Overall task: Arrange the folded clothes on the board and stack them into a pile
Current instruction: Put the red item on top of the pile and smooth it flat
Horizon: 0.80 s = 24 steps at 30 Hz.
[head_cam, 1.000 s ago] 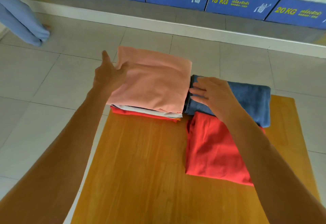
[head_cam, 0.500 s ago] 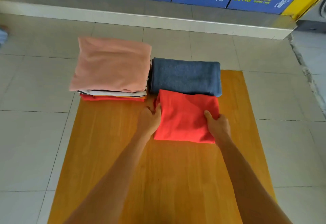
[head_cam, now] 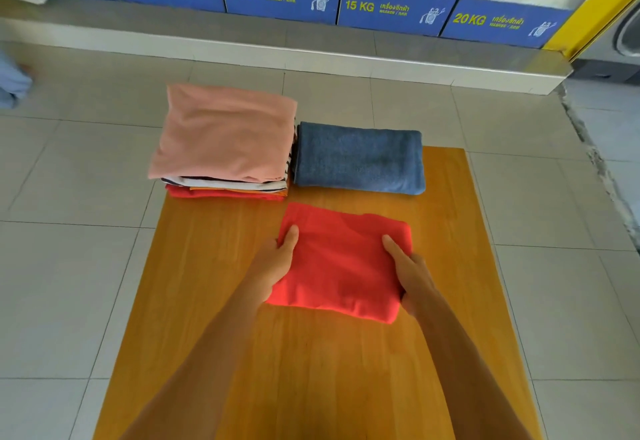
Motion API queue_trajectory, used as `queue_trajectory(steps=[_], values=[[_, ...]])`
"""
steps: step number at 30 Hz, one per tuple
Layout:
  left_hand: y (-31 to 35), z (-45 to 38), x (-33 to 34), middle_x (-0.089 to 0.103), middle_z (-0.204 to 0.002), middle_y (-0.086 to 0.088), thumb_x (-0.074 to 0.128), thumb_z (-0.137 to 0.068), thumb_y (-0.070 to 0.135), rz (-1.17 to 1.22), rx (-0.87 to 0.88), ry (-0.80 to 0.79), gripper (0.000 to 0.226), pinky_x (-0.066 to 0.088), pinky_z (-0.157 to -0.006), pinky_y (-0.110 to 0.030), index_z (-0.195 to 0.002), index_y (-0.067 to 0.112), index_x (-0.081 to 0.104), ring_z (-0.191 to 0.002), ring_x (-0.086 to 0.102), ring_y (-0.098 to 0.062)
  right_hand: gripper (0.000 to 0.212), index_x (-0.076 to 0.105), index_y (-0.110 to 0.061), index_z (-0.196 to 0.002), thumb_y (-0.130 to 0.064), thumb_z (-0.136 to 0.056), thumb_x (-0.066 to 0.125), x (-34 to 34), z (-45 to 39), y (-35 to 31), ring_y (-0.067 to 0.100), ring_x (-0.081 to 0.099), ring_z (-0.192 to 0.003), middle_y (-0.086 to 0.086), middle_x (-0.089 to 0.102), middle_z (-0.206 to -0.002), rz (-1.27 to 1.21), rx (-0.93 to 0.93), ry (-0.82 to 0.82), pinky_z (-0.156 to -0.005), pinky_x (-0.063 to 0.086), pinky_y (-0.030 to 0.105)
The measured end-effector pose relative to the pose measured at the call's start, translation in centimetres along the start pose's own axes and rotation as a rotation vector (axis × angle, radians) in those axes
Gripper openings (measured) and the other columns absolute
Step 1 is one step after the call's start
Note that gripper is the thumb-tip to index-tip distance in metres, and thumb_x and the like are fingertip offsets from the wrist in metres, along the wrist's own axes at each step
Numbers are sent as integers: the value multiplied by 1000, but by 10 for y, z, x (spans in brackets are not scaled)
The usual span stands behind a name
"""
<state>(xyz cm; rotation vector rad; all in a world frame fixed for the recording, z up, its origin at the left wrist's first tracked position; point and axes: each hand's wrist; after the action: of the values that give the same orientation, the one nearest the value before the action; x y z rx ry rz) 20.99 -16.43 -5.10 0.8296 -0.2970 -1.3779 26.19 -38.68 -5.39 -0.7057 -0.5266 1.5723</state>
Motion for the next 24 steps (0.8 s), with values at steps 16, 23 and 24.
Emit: queue_trajectory(steps=[16, 23, 24], values=[[130, -39, -179, 65, -95, 3, 42, -96, 54, 300, 249, 275, 39, 47, -86, -39, -103, 19, 59, -88, 60, -17, 22, 65, -19, -112, -36, -104, 54, 151, 17, -186, 19, 72, -96, 3, 75, -107, 2, -420, -277, -82, 61, 39], [147, -123, -223, 62, -121, -11, 49, -94, 52, 205, 140, 310, 62, 46, -100, -44, -129, 2, 54, -109, 59, -31, 12, 64, -17, -102, -27, -102, 56, 231, -63, -201, 32, 67, -106, 11, 70, -108, 54, -332, -220, -97, 56, 51], [136, -135, -221, 59, -127, -15, 48, -94, 52, 179, 89, 296, 65, 45, -101, -45, -133, 0, 51, -113, 58, -34, 13, 64, -16, -104, -27, -102, 56, 236, -72, -190, 30, 66, -105, 11, 69, -107, 76, -288, -209, -98, 55, 51]])
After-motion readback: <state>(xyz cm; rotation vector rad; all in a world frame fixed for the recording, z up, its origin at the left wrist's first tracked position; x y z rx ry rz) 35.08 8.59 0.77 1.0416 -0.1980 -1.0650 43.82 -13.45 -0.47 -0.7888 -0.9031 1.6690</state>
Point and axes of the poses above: each hand's wrist, its own z-axis away from the middle knuckle, its own x-axis out of the palm, y = z × x
